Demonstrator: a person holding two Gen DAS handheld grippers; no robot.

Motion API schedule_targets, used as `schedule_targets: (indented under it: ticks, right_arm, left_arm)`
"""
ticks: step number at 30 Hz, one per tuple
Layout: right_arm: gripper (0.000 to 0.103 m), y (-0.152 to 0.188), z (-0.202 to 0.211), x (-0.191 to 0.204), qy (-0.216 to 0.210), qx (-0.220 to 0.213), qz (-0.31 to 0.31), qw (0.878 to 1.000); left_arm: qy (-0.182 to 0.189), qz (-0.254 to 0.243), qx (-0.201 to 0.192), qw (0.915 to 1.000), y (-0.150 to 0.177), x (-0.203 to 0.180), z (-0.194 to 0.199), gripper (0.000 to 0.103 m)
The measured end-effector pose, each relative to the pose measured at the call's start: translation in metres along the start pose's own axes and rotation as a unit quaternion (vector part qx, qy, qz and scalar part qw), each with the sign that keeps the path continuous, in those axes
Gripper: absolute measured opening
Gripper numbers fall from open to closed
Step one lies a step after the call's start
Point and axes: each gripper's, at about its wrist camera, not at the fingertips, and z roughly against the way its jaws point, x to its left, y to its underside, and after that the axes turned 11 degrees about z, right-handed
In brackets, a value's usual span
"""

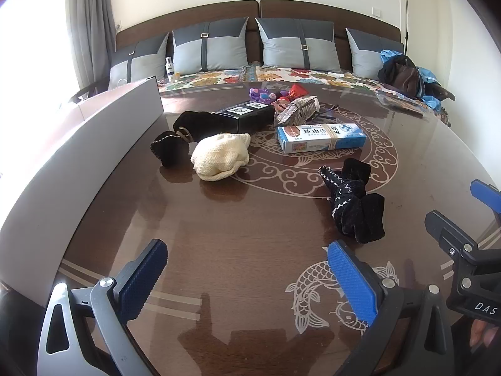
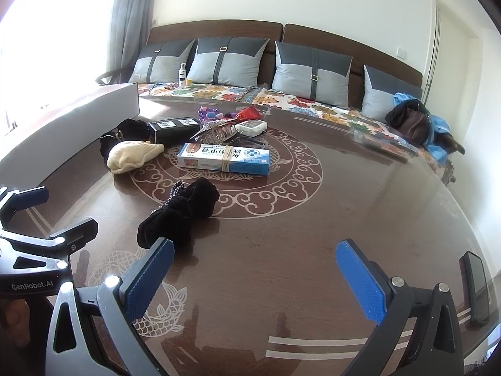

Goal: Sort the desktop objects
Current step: 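Move both tools forward over the table toward the black gloves and cream hat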

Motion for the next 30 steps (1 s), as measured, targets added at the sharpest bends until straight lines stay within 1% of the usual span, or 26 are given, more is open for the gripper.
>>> schedule_targets:
  ticks: [30]
  right_arm:
    - [0.103,0.0003,-0.0021,0.0002,0.0,0.001,0.0,1.0]
  left_arm:
    - [-0.004,-0.003,0.003,1.0,0.001,0.0,-0.0022,0.103]
